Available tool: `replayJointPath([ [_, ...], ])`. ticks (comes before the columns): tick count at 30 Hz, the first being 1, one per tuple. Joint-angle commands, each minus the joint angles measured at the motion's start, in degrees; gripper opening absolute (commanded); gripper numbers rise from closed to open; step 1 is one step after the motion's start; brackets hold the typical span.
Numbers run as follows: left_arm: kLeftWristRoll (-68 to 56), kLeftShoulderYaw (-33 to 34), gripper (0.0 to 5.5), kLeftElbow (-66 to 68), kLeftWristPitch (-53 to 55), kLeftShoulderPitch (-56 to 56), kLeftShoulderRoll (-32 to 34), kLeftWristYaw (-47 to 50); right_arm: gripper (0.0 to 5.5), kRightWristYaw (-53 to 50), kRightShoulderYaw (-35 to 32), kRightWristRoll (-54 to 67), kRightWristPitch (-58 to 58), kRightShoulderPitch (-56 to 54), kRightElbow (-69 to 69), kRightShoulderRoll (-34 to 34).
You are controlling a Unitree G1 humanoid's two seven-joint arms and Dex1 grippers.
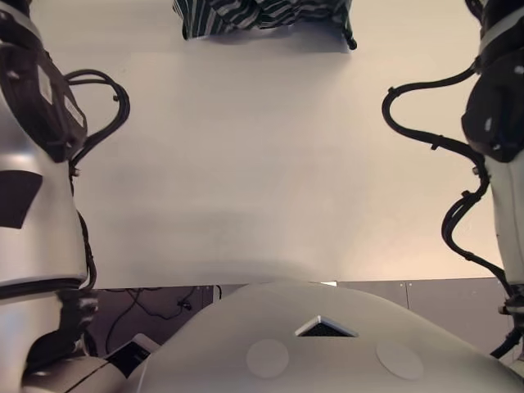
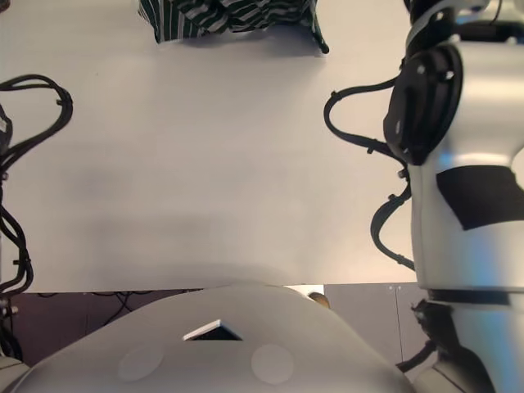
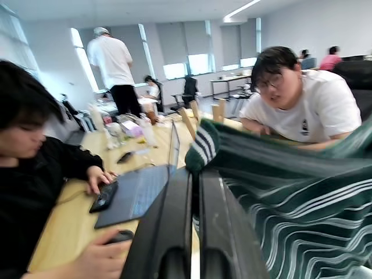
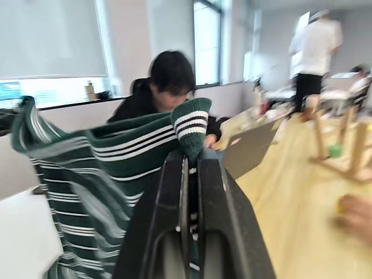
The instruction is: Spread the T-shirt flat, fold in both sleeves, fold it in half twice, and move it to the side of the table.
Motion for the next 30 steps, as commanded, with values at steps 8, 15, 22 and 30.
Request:
replayJointPath([
  [8, 7.6, -2.1, 0.00, 3.4, -2.9, -9.4, 2.4, -4.3, 0.05, -0.6, 0.7, -7.3, -3.3, -6.0, 1.7, -0.4],
  [15, 4.2, -6.3, 0.00, -15.2, 5.8, 4.9, 12.0, -42.6, 0.05, 45.2, 9.1, -9.2, -3.7, 3.3, -5.1, -6.6],
  [22, -20.8, 1.8, 0.00, -90.4, 44.2, 50.7, 29.0, -51.7, 0.05, 62.0, 32.0, 18.9, 22.1, 35.3, -60.5, -32.7],
  [30, -14.3, -6.9, 0.00, -111.8, 42.4, 83.5, 24.5, -40.8, 0.05, 62.0, 39.3, 11.5, 19.6, 64.7, -79.5, -36.2],
])
